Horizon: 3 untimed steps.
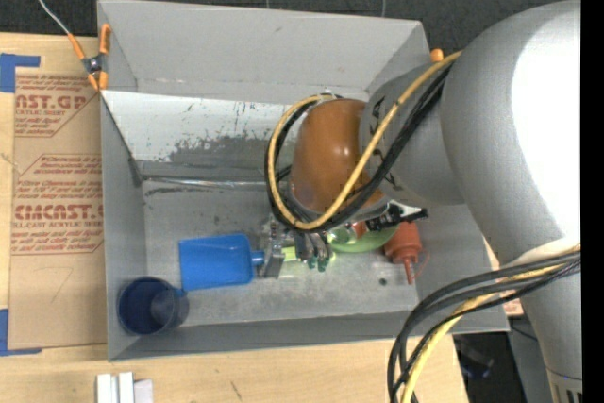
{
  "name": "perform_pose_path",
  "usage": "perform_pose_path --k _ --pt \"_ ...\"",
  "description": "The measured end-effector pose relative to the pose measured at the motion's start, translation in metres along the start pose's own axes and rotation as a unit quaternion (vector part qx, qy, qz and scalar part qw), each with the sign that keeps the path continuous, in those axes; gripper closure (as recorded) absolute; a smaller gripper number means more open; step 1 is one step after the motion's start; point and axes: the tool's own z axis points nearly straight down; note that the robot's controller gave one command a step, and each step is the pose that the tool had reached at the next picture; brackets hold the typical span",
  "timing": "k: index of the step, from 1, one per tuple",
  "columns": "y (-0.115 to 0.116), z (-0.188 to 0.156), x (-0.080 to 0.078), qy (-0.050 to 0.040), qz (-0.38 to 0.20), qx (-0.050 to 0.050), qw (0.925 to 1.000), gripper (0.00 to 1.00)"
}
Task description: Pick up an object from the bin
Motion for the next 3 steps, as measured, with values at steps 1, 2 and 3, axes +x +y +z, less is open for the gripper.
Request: perform_pose_path --k 1,2,3 --pt "0.0 0.0 0.0 0.0 0.0 0.0 1.0 1.0" --pt "0.0 -0.075 0.009 0.0023 0.008 0.0 1.0 1.0" --pt "-0.004 -0.114 0.0 -0.0022 0.011 -0.001 0.9999 1.0"
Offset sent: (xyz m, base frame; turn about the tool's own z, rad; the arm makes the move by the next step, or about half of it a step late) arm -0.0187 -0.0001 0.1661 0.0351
